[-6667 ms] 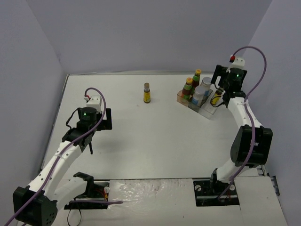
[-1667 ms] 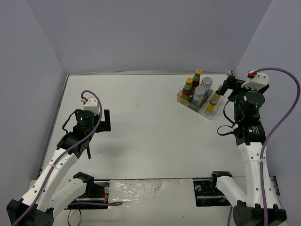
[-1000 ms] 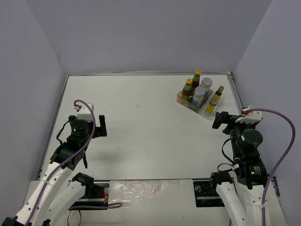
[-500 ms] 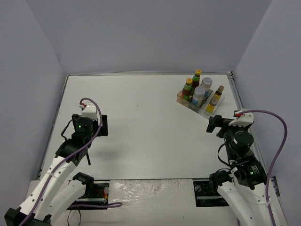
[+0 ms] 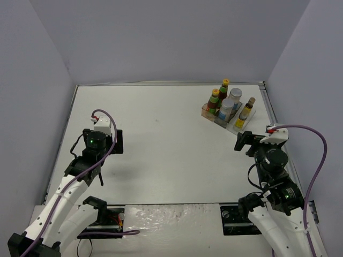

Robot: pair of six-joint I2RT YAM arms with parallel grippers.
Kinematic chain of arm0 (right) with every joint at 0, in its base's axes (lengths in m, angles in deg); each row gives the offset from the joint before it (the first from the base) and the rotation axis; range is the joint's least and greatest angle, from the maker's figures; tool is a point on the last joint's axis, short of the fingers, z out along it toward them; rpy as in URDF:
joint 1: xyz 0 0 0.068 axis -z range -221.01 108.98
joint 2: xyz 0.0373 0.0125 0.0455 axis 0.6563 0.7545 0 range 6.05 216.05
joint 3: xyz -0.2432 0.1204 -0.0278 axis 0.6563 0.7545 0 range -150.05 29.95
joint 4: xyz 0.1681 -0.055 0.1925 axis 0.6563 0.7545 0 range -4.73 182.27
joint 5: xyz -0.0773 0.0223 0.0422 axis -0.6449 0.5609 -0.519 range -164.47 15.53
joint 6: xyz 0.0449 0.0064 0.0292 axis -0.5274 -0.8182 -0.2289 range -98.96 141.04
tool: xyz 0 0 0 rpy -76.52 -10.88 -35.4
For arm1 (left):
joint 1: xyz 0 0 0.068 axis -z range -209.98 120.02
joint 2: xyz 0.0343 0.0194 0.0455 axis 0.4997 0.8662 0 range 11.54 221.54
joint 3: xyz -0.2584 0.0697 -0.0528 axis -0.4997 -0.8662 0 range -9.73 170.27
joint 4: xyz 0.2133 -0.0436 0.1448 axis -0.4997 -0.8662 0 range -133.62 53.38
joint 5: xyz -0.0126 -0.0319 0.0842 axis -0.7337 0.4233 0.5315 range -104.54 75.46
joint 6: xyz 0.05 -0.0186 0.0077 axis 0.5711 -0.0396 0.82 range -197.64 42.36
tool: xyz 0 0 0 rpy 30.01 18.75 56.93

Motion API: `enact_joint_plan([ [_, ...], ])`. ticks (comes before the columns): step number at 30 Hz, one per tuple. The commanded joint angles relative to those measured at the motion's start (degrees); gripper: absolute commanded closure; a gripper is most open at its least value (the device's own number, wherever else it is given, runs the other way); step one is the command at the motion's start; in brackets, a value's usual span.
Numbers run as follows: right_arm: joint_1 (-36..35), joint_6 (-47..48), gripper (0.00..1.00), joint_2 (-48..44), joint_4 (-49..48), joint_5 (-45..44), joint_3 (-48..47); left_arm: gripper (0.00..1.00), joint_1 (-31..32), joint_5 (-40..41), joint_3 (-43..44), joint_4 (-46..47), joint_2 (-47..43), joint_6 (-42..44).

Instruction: Organize the condiment bottles

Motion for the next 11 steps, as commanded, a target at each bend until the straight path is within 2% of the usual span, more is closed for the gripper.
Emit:
enact_joint_plan([
  [1, -0.15, -0.49, 0.00, 1.20, -3.26, -1.87, -0.73, 0.03, -0.35, -1.27, 1.37, 4.16, -0.19, 0.36],
  [11, -0.11, -0.62, 0.00, 1.89, -3.26, -1.49, -0.84, 0.03, -0.35, -2.86, 1.09, 4.70, 0.12, -0.33],
])
